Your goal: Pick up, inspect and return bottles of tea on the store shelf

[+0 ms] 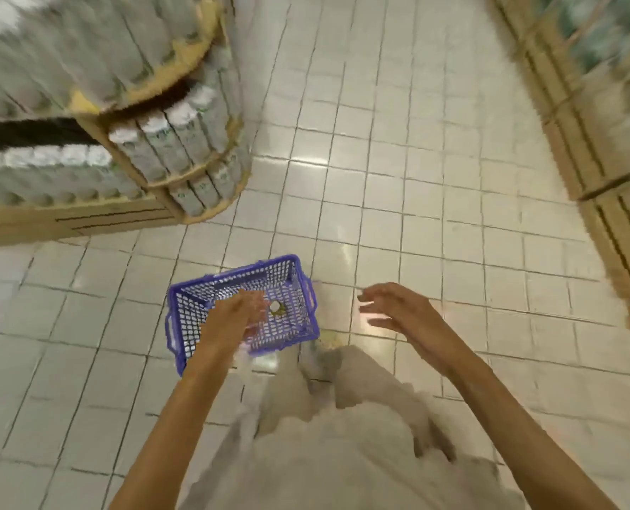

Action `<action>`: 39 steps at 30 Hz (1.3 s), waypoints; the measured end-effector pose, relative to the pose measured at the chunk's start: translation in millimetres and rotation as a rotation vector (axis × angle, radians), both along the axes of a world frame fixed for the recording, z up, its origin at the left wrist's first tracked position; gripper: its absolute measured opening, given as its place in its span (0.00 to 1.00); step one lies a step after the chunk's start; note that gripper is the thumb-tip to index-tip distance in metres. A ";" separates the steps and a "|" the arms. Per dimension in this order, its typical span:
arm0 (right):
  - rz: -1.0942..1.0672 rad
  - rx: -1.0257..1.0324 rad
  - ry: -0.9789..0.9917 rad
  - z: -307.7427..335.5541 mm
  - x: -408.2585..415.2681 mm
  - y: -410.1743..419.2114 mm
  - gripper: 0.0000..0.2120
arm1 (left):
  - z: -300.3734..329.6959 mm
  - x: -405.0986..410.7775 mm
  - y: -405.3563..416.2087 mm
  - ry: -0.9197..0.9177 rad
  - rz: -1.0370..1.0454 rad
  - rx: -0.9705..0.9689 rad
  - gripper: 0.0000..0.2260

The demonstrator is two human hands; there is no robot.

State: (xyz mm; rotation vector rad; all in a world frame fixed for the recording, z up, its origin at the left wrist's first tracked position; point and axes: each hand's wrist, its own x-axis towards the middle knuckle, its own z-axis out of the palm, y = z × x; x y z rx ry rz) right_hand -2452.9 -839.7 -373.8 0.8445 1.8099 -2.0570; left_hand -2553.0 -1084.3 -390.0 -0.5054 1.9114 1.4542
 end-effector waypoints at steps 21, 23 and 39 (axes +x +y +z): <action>-1.891 -0.053 0.023 23.5 504.9 -197.5 0.09 | 73.3 335.2 215.2 -0.003 -1.616 0.230 0.10; -2.012 -0.006 -0.028 25.2 554.6 -219.4 0.08 | 72.1 408.4 231.3 -0.048 -1.740 0.277 0.10; -2.463 0.008 -0.093 10.0 836.4 -173.3 0.07 | 31.2 782.2 346.7 -0.092 -2.226 0.151 0.14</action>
